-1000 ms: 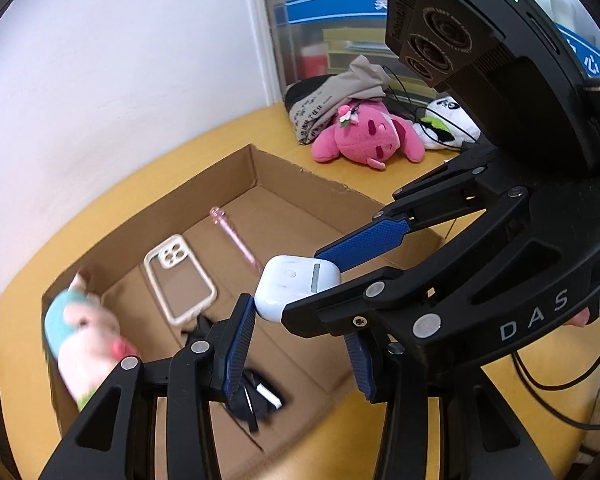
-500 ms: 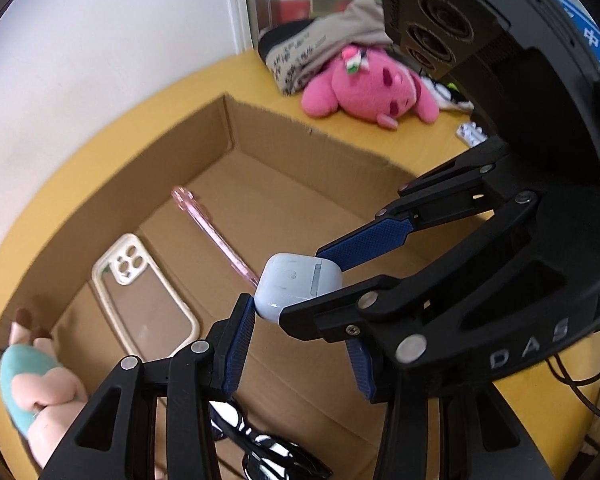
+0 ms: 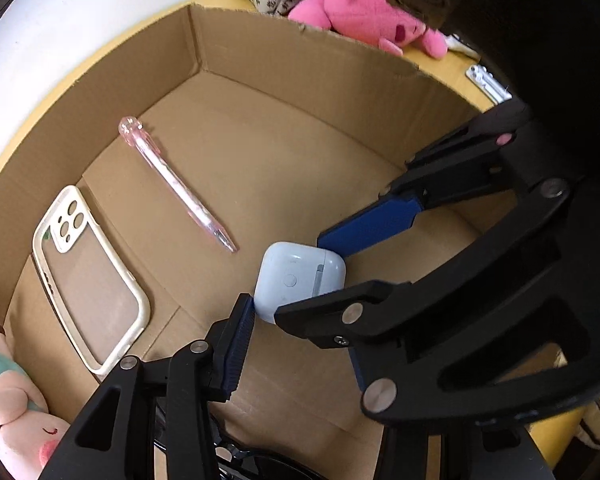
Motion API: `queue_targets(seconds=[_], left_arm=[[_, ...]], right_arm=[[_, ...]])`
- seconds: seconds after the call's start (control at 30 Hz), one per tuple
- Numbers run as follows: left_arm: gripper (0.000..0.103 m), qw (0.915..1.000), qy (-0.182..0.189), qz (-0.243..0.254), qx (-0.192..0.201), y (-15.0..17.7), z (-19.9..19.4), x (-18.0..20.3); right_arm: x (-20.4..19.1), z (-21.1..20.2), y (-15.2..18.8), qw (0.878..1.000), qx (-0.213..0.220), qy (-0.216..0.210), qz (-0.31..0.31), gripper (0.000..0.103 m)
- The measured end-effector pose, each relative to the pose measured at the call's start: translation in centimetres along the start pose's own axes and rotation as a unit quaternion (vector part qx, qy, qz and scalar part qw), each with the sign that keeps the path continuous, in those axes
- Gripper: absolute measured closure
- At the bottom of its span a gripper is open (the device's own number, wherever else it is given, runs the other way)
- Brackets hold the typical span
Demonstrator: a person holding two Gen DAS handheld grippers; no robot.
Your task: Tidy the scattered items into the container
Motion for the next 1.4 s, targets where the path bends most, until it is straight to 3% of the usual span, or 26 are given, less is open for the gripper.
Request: queue_targets(seconds=[0.07,0.2,0.3,0.4,0.5,0.6,0.7,0.87,1.1,1.17,1.27,1.33,1.4], left_arm=[[0.055,1.0000,-0.007,-0.002,0.001,0.1,-0.2,0.1],[0.042,0.9993,-0.038,-0.002,0.004,0.4,-1.5,0.4],[0.033,0.9980,-0.040,-0.018,0.046,1.1,-4.6,0.6],[0.019,0.9919,-0.080,-0.036,0.091,2.7,-8.2,0.8],[0.010,0.9781,-0.139,-0.055,0.145,5.1,-12.4,0.9],[0.000,0.9572,-0.180,-0.098,0.204,8.2,-16.0,1.7],[0.000,0.9332,-0.200,-0.158,0.254,11.7,-18.0,2.4],[0.000,0.8948,-0.249,-0.243,0.280,16.7,-18.0,2.7],[0.000,0.8415,-0.296,-0.347,0.289,20.6,-16.5,0.5],[0.000,0.8356,-0.298,-0.363,0.285,21.2,-15.4,0.3],[0.000,0.8367,-0.328,-0.341,0.276,21.1,-14.3,0.8],[0.000,0.8447,-0.345,-0.316,0.261,20.5,-13.5,1.1],[0.000,0.8401,-0.363,-0.305,0.264,20.5,-13.5,1.5]], right_arm=[[-0.2,0.2,-0.1,1.000,0.000,0.002,0.000,0.059],[-0.1,-0.2,0.0,1.000,0.006,-0.007,0.015,0.048],[-0.1,-1.5,0.9,0.999,0.033,0.001,0.010,0.045],[-0.6,-4.1,2.2,0.997,0.081,0.000,-0.003,0.039],[-1.1,-7.5,4.3,0.988,0.151,0.033,-0.023,0.034],[-1.9,-10.4,7.2,0.974,0.218,0.048,-0.040,0.031],[-2.3,-11.6,9.9,0.960,0.271,0.059,-0.045,0.027],[-3.1,-10.6,13.5,0.941,0.327,0.071,-0.047,0.027],[-3.2,-9.1,14.2,0.920,0.377,0.095,-0.043,0.027],[-3.4,-8.4,14.3,0.918,0.381,0.102,-0.052,0.027],[-3.7,-7.7,14.5,0.909,0.394,0.113,-0.071,0.027],[-3.9,-7.4,14.7,0.904,0.403,0.121,-0.081,0.024],[-4.0,-7.2,14.7,0.900,0.409,0.124,-0.087,0.021]])
Point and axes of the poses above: each gripper's, at about its wrist camera, not at the fingertips, and z roughly the way its jaws point, x to its right, y to its underside, the point moved 6 cm from there along z, roughly the way its jaws point, and after that the axes turned 10 degrees about z, right-handed, at the moved point
